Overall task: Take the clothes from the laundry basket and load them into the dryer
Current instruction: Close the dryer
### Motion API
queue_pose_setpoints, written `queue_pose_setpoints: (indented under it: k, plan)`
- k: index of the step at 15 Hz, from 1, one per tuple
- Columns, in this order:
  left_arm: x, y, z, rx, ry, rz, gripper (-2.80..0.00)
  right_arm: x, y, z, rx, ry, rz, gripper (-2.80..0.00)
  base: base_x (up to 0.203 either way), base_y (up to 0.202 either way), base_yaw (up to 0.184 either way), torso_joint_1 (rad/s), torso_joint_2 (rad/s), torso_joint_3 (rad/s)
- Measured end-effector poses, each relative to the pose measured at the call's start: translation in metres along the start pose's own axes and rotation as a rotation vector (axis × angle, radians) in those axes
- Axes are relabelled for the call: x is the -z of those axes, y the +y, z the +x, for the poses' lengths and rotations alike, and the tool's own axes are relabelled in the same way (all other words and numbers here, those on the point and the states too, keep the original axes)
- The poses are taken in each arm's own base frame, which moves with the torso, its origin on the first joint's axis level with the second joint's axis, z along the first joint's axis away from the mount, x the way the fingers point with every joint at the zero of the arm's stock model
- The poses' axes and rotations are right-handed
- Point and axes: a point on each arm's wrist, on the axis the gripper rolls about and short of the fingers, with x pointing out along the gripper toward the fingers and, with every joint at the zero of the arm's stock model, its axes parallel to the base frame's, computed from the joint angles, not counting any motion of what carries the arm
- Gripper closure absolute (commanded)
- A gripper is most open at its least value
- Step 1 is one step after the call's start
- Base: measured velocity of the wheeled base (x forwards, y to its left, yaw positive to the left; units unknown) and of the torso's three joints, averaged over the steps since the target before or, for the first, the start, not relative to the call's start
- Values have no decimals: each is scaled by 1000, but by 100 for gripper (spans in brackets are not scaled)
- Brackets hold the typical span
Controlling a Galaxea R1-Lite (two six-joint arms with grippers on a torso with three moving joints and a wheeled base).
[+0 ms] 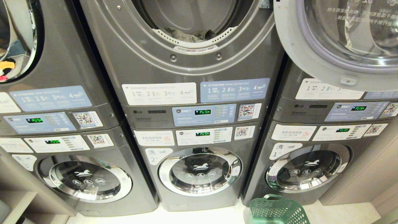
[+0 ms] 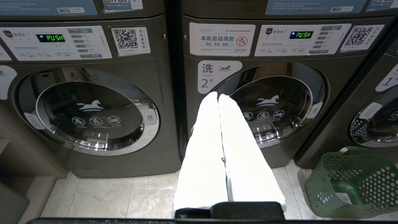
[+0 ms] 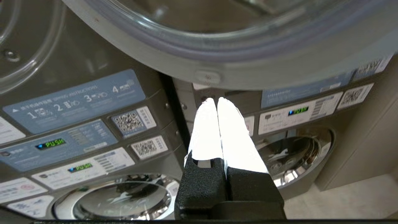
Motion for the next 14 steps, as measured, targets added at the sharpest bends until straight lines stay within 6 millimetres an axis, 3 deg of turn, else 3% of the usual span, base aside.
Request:
queue_pose_setpoints:
  k: [4, 9, 14]
  plan:
    - [0, 0, 0, 0, 0, 0, 0, -9, -48, -11, 133, -80, -5, 0, 0, 0, 0, 0, 0, 0]
    - [0, 0, 0, 0, 0, 0, 0, -30, -105, -49, 407, -225, -64, 0, 0, 0, 0, 0, 0, 0]
    - [0, 0, 0, 0, 0, 0, 0, -43, -162, -41, 440, -333, -138, 0, 0, 0, 0, 0, 0, 0]
